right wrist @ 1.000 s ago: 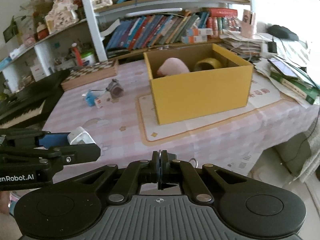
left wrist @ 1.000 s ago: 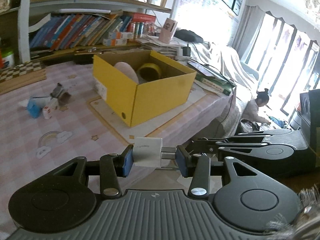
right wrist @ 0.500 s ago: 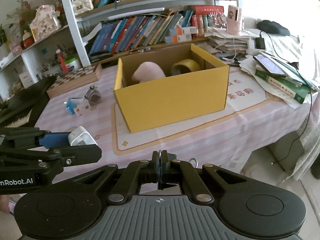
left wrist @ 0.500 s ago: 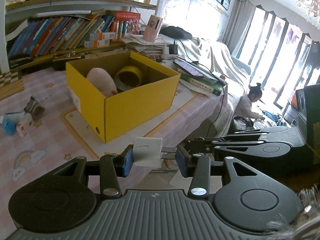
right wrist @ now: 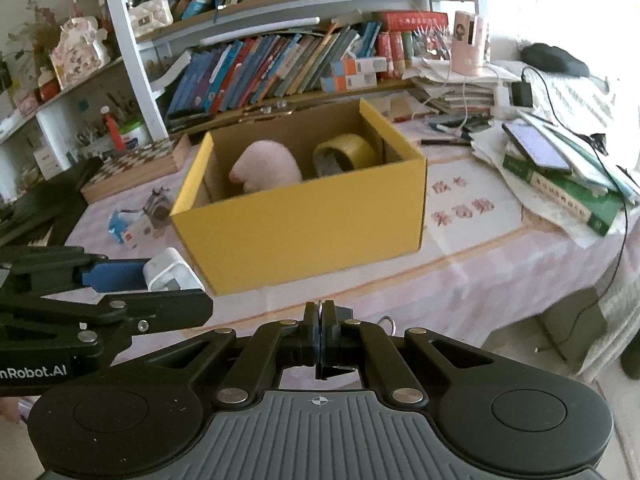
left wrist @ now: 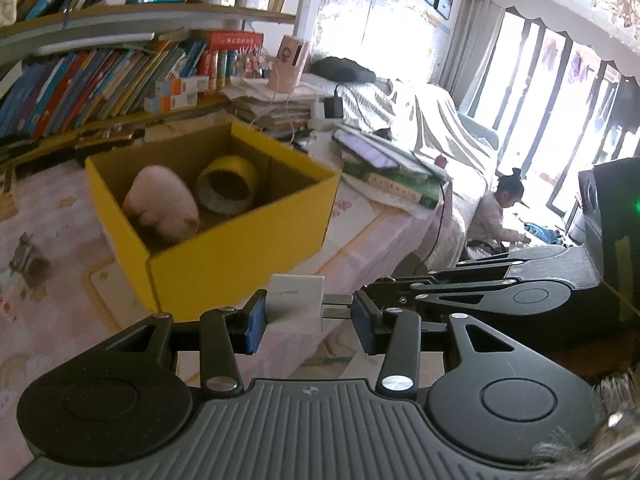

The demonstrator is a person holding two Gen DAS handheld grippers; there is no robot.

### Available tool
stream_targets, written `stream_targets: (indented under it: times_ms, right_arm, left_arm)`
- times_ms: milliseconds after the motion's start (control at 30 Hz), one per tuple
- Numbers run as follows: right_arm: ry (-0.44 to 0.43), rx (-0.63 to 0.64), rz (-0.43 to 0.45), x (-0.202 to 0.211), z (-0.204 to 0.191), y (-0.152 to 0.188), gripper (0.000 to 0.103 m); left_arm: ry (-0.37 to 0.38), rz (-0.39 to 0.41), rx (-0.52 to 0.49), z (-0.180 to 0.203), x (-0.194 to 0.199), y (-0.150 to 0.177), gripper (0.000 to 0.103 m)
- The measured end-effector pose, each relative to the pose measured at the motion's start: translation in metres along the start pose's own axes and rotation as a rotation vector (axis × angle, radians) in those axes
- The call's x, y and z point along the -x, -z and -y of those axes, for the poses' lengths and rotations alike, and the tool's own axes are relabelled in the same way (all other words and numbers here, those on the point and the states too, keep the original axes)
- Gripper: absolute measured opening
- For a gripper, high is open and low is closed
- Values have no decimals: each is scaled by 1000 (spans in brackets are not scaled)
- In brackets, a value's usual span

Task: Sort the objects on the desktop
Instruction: 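Lower the clip and cube into the yellow box and open both grippers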

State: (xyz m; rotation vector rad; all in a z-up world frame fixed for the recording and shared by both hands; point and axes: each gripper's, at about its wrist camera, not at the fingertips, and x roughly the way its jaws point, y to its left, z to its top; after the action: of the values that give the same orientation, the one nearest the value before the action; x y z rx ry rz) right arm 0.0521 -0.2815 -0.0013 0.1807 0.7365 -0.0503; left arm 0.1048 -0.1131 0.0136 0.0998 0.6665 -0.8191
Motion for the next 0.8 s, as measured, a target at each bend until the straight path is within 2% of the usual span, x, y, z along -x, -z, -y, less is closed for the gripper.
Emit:
stream_targets:
  times_ms: [200, 433, 633, 800]
  right_arm:
    - [-32, 62, 60, -3, 21, -37, 2]
    - [-92, 155, 129, -14, 34, -82, 2]
    - [-148, 238, 154, -35, 35, -117, 2]
    - [-191, 313, 119, -73, 29, -138, 2]
  left_arm:
    - [-19, 70, -29, 4, -13, -36, 42]
    - [-112, 110, -55, -1, -31, -70, 42]
    - [-187, 70, -69, -18, -62, -85, 42]
    - [-233, -9, -60, -36, -99, -84, 42]
